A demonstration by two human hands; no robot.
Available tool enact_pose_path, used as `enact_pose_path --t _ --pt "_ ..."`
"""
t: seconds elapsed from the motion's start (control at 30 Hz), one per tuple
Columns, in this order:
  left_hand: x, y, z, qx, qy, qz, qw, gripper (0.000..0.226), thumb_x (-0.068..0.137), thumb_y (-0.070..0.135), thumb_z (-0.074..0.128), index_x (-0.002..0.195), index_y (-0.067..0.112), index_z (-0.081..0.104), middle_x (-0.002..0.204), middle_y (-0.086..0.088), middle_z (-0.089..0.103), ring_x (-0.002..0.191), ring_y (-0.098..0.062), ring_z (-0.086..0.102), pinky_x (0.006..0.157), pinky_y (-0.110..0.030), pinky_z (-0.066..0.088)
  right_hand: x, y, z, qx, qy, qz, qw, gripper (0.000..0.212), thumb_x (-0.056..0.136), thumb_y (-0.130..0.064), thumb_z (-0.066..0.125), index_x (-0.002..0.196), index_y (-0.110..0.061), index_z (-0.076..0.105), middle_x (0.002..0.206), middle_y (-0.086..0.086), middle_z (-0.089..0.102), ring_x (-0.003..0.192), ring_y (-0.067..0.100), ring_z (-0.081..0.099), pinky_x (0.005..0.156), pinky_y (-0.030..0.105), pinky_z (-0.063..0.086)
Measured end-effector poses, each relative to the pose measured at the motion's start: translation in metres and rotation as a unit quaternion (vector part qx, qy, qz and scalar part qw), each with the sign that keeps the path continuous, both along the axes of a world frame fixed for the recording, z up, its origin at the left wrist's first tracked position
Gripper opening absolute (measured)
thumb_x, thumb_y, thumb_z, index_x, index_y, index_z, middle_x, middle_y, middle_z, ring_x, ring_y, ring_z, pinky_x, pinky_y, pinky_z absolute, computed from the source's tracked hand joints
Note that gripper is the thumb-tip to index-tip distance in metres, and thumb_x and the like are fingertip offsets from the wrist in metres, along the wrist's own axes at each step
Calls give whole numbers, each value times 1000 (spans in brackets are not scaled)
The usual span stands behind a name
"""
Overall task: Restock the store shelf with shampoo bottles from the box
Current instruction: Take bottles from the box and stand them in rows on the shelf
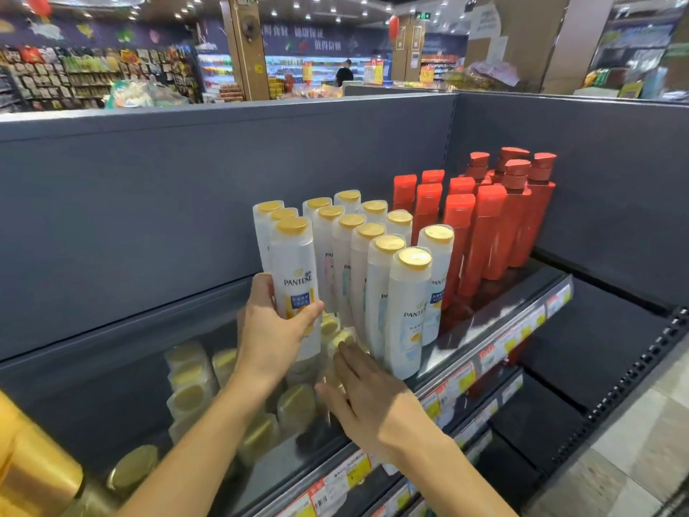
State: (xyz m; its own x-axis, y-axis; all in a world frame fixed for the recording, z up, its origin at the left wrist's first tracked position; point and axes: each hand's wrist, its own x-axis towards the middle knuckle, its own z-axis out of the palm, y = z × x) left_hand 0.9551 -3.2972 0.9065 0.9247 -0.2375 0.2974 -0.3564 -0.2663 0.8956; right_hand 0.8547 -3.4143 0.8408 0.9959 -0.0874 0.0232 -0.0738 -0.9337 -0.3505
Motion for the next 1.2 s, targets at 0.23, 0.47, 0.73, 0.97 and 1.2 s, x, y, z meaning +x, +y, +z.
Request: enact_pose_path --t 0.23,0.47,0.73,0.97,1.2 --pt "10 -17 -27 52 50 10 997 38 79 30 75 107 17 53 93 6 60 86 -10 59 60 -18 39 -3 -1 -20 -63 -69 6 996 97 88 -71 -1 147 -3 34 156 11 28 147 23 23 119 38 14" --pt "5 -6 -28 181 -21 16 983 51 74 21 80 116 19 50 109 1 56 102 -17 54 80 -25 40 -3 0 -27 -103 -112 -39 988 78 98 -62 16 122 -8 67 129 7 63 122 18 58 100 33 47" --pt "3 -8 -28 130 5 7 992 45 79 12 76 111 22 47 112 -1 64 96 -13 59 79 -23 47 -4 1 -26 -100 -128 -45 986 76 99 -61 17 122 -9 67 130 7 63 123 18 58 100 34 48" --pt "5 -16 -29 138 -15 35 990 47 80 13 75 121 17 51 117 -4 54 104 -17 55 88 -31 49 -3 1 -29 -99 -130 -44 986 72 98 -60 22 124 -9 65 133 7 61 126 18 55 102 35 48" --pt "10 -21 -31 127 -2 33 991 51 80 0 72 120 18 46 122 -5 59 102 -16 58 79 -24 50 -3 1 -28 -101 -119 -48 987 71 97 -61 24 124 -10 66 132 6 61 126 17 56 104 31 40"
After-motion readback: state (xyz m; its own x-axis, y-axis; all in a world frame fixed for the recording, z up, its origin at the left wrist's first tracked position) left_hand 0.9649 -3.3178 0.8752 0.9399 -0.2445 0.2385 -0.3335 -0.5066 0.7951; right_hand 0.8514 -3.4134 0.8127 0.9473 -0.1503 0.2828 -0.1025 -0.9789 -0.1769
